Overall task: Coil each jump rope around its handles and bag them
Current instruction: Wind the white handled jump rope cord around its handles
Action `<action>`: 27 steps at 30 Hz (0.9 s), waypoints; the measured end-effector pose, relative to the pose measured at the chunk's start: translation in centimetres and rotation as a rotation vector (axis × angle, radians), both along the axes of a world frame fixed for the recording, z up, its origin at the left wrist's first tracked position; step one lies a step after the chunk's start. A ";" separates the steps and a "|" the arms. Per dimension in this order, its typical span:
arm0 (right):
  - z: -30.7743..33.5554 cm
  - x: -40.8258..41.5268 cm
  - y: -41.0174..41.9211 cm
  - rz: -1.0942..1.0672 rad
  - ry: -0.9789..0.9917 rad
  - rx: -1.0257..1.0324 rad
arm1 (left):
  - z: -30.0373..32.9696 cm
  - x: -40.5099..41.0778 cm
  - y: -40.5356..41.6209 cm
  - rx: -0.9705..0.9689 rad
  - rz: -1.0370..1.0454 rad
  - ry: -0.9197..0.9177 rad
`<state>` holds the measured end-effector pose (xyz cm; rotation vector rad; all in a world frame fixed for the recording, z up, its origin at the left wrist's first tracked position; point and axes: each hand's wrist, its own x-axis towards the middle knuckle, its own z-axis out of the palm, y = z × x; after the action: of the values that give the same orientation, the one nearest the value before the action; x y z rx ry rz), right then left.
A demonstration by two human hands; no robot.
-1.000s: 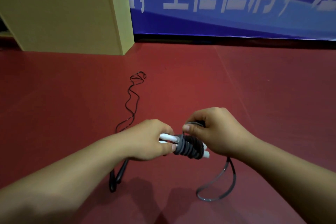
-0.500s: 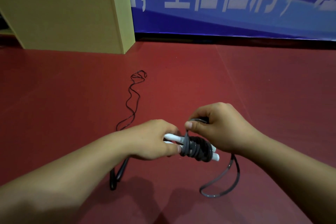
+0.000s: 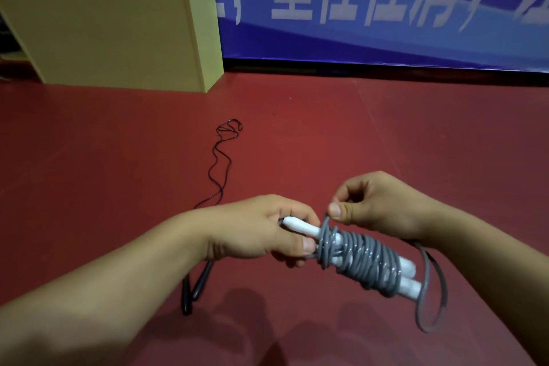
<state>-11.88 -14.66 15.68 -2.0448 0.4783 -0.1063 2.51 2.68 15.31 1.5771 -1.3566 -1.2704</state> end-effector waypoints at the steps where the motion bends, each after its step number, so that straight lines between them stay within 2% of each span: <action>1: 0.0 0.0 0.0 0.008 -0.034 0.071 | 0.2 0.0 0.0 -0.012 0.017 0.049; 6: 0.4 0.2 -0.2 0.044 -0.134 0.155 | 0.4 -0.2 -0.1 -0.071 0.096 0.215; 10: 0.1 0.3 -0.4 0.045 -0.086 0.253 | 0.5 -0.2 0.1 -0.069 0.125 0.354; 14: 0.2 0.5 -0.1 0.056 -0.163 -0.001 | 0.8 -0.1 0.1 -0.093 0.215 0.553; 16: 0.3 0.6 0.8 0.030 -0.259 -0.005 | 1.0 0.0 0.0 -0.098 0.251 0.614; 18: -0.1 1.0 1.8 0.002 -0.270 -0.035 | 1.0 0.0 -0.3 -0.106 0.287 0.641; 21: -1.1 1.5 2.3 0.056 -0.158 -0.162 | 0.9 -0.2 -0.7 -0.139 0.408 0.588; 25: -1.3 1.8 2.9 0.117 -0.051 -0.223 | 0.3 -0.1 -1.5 -0.196 0.640 0.236; 27: -1.4 1.9 3.1 0.128 -0.023 -0.223 | -0.1 0.0 -1.7 -0.216 0.708 0.125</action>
<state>-10.02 -11.55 14.24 -2.2846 0.3325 -0.1096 2.53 0.94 15.19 1.5848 -0.7149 -0.7414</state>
